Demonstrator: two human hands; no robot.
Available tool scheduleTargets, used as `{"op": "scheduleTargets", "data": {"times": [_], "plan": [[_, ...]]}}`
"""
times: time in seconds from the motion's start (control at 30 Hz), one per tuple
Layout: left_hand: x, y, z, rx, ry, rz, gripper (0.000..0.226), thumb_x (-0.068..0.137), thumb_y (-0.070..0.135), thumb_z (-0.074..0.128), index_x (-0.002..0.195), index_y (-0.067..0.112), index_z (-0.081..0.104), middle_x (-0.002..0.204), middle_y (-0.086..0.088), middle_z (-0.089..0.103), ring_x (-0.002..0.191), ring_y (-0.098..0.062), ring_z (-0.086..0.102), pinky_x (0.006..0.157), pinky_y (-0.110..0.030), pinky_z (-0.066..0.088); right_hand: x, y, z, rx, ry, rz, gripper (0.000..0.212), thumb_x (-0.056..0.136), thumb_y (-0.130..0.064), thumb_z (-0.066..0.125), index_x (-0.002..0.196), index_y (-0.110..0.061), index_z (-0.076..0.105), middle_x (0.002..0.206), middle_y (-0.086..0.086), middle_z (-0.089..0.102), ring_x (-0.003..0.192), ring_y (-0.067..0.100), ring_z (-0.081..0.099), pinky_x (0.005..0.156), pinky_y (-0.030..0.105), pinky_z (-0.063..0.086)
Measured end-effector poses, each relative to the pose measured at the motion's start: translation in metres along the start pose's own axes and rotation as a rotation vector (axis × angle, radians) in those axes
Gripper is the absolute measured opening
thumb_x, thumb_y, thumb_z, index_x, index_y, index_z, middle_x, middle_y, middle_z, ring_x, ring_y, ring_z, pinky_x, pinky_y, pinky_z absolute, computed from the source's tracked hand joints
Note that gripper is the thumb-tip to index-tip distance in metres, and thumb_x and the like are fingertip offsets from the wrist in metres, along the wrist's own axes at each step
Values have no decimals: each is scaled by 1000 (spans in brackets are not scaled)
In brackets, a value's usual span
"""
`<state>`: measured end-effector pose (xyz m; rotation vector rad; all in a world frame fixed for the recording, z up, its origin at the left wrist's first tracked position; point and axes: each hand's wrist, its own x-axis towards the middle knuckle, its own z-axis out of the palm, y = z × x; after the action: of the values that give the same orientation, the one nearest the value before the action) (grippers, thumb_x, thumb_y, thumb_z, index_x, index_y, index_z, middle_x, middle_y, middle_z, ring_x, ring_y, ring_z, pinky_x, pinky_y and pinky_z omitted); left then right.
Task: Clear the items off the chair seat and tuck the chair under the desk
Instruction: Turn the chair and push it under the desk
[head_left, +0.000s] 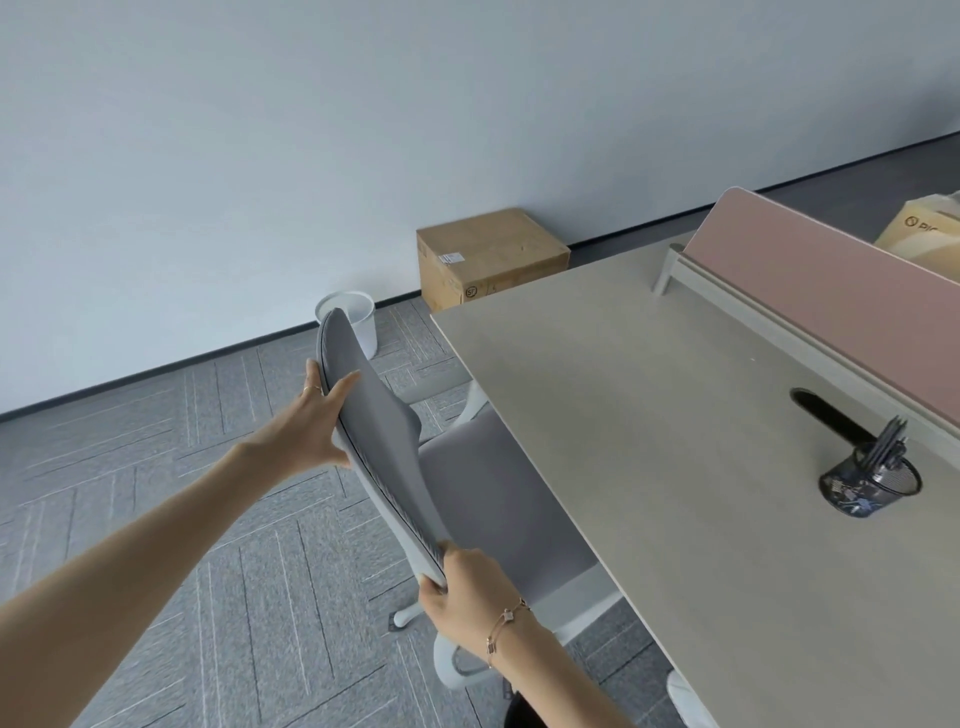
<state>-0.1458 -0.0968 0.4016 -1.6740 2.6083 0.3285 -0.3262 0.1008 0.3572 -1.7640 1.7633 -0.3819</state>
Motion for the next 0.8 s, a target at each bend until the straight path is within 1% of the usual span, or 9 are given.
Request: {"op": "scheduleTargets", "data": {"times": [0.13, 0.2, 0.3, 0.47, 0.57, 0.63, 0.7, 0.73, 0.8], "plan": [[7, 10, 7, -24, 42, 38, 105, 56, 31, 87, 139, 16, 26, 143, -21, 10, 103, -37, 57, 98, -41, 51, -3, 13, -6, -4, 21, 15, 28, 89, -25, 40, 103, -5, 54, 68, 5, 51, 52, 20, 46, 38, 19, 29], [9, 20, 7, -29, 61, 57, 97, 56, 29, 87, 135, 16, 30, 142, -22, 12, 95, -34, 58, 94, -39, 53, -5, 19, -9, -7, 35, 26, 29, 88, -25, 41, 103, -5, 54, 62, 2, 48, 48, 17, 43, 38, 19, 28], [14, 33, 6, -33, 68, 75, 92, 56, 27, 87, 130, 17, 33, 140, -19, 15, 90, -32, 58, 89, -37, 55, -7, 27, -15, 2, 51, 44, 29, 87, -26, 41, 102, -5, 55, 55, -6, 39, 44, 13, 40, 38, 18, 27], [24, 50, 11, -14, 61, 84, 91, 52, 32, 87, 125, 14, 37, 135, -27, 22, 82, -37, 60, 83, -40, 56, -12, 44, -31, -8, 42, 49, 35, 87, -27, 41, 113, -7, 54, 51, -9, 38, 41, 6, 35, 37, 17, 27], [19, 66, 14, 27, 85, 85, 91, 52, 40, 86, 124, 12, 37, 130, -25, 25, 81, -38, 60, 83, -42, 56, -22, 56, -43, -44, 27, 53, 36, 89, -27, 43, 115, -5, 53, 51, -7, 38, 41, 7, 35, 37, 18, 26], [15, 75, 14, 40, 85, 75, 89, 52, 41, 85, 122, 12, 38, 131, -27, 25, 83, -40, 60, 82, -44, 56, -28, 60, -48, -54, 19, 56, 33, 90, -28, 43, 111, -5, 54, 55, -2, 45, 44, 14, 43, 38, 18, 28], [10, 81, 12, 36, 80, 65, 87, 53, 40, 85, 121, 13, 38, 137, -31, 21, 91, -44, 61, 85, -46, 56, -32, 62, -50, -63, 22, 55, 31, 90, -28, 43, 107, -5, 53, 67, 4, 53, 55, 22, 50, 40, 19, 29], [7, 84, 12, 33, 90, 70, 85, 54, 40, 85, 120, 13, 39, 142, -31, 15, 103, -47, 58, 91, -48, 54, -33, 62, -50, -67, 21, 54, 30, 90, -28, 43, 106, -4, 52, 71, 6, 53, 59, 22, 50, 41, 19, 28], [2, 86, 12, 57, 143, 108, 78, 57, 36, 85, 119, 11, 43, 155, -23, 1, 138, -44, 30, 107, -49, 42, -35, 63, -51, -67, 11, 47, 28, 91, -28, 43, 103, -4, 50, 77, 9, 55, 65, 24, 52, 43, 21, 30]]}}
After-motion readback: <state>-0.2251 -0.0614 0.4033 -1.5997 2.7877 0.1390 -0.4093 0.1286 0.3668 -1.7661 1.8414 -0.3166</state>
